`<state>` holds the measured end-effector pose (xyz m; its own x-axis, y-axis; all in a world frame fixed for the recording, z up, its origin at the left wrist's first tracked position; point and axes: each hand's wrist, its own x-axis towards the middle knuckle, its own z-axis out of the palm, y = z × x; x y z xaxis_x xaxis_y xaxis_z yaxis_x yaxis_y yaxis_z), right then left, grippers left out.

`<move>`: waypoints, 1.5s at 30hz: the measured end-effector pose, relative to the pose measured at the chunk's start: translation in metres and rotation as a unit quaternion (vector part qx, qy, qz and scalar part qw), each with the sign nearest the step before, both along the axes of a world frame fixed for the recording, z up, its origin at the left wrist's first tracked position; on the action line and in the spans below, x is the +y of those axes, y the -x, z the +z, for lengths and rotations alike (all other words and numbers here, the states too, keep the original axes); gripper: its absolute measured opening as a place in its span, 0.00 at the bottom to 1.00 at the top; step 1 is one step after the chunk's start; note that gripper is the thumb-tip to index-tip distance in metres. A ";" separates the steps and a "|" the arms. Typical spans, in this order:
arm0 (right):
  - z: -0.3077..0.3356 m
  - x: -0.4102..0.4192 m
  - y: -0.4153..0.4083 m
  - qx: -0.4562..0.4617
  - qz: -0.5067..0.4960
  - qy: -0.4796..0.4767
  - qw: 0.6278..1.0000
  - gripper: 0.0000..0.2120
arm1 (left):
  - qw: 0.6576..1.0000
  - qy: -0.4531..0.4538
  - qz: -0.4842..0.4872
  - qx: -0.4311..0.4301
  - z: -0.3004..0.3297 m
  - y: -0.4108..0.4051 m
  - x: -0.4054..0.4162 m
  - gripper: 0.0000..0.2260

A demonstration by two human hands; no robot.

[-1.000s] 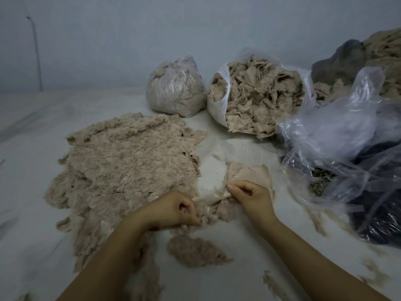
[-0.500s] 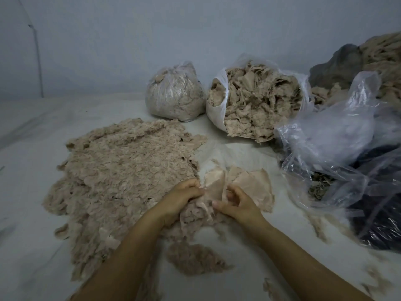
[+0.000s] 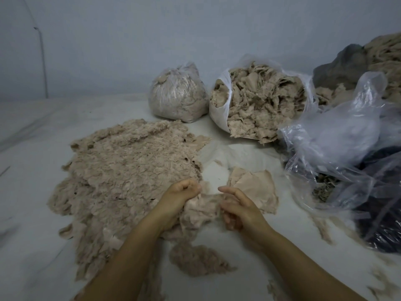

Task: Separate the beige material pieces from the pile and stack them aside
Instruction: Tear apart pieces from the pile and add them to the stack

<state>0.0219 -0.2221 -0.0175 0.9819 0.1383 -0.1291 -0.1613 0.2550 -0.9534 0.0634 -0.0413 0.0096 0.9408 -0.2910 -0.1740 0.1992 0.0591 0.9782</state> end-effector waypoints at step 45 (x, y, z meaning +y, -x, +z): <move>0.021 0.014 -0.006 -0.158 -0.034 0.274 0.948 0.09 | 0.967 -0.110 -0.098 -0.208 0.028 0.000 0.000 0.04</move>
<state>0.0281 -0.2077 0.0038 0.9877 0.0705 0.1399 0.1545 -0.2920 -0.9438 0.0637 -0.0416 0.0374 0.8728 -0.4703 0.1300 -0.2286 -0.1587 0.9605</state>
